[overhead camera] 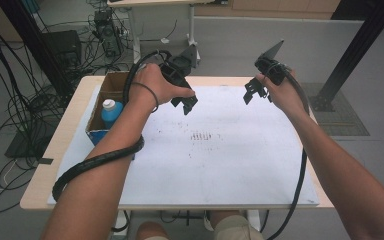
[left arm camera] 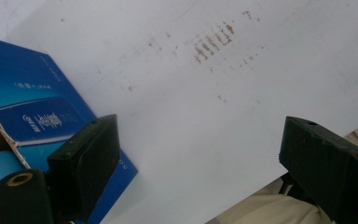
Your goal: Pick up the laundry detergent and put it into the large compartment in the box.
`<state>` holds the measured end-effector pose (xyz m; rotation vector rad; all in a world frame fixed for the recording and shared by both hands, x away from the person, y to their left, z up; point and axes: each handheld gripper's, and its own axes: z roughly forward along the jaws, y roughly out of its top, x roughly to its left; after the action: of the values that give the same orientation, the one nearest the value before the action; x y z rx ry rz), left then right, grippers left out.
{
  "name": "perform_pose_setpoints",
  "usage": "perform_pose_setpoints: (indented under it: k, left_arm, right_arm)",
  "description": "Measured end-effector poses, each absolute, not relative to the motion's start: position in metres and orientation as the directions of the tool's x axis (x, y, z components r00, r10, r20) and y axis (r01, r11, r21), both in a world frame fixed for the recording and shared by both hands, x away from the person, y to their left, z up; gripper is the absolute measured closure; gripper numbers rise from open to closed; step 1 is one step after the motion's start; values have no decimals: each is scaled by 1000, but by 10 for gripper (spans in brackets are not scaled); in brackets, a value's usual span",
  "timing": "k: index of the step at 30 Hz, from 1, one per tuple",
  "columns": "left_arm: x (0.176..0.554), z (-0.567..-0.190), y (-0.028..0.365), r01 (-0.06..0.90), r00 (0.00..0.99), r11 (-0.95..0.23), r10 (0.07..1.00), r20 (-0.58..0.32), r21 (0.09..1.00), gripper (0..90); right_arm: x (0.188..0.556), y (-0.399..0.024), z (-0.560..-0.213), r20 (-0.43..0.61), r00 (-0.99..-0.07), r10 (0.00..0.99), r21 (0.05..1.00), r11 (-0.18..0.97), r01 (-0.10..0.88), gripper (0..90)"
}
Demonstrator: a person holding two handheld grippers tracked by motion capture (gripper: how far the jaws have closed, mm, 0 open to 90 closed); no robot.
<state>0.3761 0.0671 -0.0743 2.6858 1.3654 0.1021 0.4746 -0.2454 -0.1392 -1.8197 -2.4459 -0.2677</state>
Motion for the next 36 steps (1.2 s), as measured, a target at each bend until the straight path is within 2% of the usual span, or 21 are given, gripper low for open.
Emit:
perform_pose_setpoints:
  k: [36]
  left_arm:
    - [380, -75, 61, 786, 609, -602, 793, -4, 141, 115]
  right_arm:
    - [476, -249, -139, 176, -291, 940, 91, 279, 956, 83]
